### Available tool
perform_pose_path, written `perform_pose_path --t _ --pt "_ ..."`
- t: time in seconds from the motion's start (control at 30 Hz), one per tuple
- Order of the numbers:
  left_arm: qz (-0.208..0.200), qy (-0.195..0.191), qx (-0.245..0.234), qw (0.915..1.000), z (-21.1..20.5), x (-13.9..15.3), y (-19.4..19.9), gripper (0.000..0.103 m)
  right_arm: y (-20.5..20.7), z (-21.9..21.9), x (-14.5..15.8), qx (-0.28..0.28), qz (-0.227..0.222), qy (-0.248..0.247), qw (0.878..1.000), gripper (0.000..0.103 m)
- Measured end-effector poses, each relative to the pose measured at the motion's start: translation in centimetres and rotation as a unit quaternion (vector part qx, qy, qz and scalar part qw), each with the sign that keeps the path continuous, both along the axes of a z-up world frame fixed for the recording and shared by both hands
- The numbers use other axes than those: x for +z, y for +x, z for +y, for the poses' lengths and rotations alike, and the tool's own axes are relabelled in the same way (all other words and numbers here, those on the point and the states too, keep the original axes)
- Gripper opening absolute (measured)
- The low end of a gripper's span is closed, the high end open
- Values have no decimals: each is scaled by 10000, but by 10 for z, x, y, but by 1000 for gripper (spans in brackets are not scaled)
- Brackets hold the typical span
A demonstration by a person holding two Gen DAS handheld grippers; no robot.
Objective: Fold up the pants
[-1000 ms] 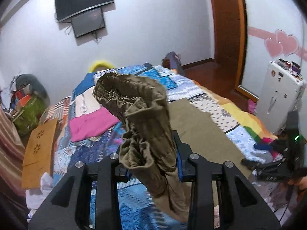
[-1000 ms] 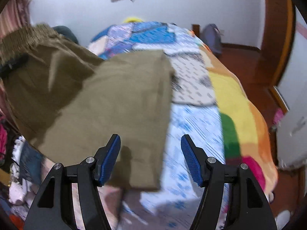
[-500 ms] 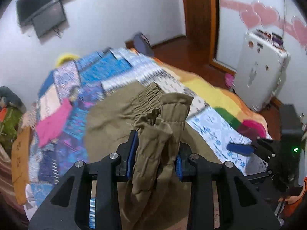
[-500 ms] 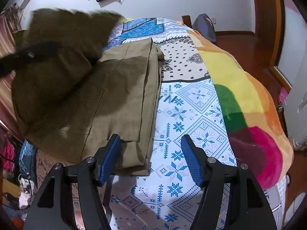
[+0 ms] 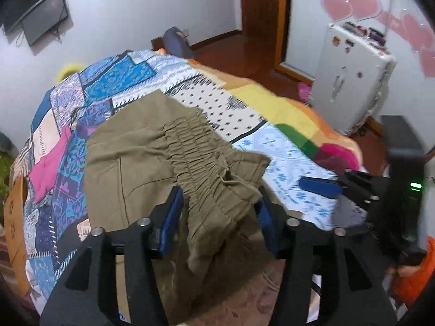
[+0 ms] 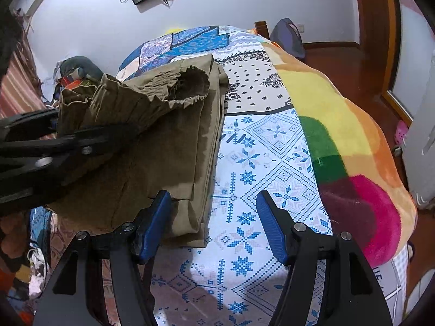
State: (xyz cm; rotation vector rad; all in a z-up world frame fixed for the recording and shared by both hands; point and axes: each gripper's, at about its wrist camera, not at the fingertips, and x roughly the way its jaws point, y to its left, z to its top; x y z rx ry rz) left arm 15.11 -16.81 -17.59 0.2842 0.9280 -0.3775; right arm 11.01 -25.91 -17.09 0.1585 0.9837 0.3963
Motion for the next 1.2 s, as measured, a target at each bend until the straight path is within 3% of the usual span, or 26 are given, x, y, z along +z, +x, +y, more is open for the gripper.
perform_pose_path --t 0.17,0.27,0.57,0.7,0.77,0.93,1.07,1.2 --pt "-604 -12 157 9980 19 28 -16 72 -1 -3 4 -62 47 -19 10000 61" --pt "-801 105 393 9960 40 34 -16 74 -3 -6 12 -110 10 -27 9999 61" --pt "-403 335 887 9947 102 6 -7 74 -6 -13 61 -207 -490 248 9983 62" --pt "104 46 803 9967 107 -20 -11 74 2 3 77 -38 -679 333 9971 62" --pt "154 -6 799 9967 105 -28 -14 75 6 13 80 31 -738 380 9965 63" --pt "196 -200 797 9964 109 -25 -15 75 13 35 68 222 -669 308 9970 67" --pt "23 -271 892 9956 121 -7 -12 75 14 41 34 291 -228 161 9992 67" --pt "-188 -191 1036 9943 137 5 9 75 7 28 16 263 -34 416 9988 67"
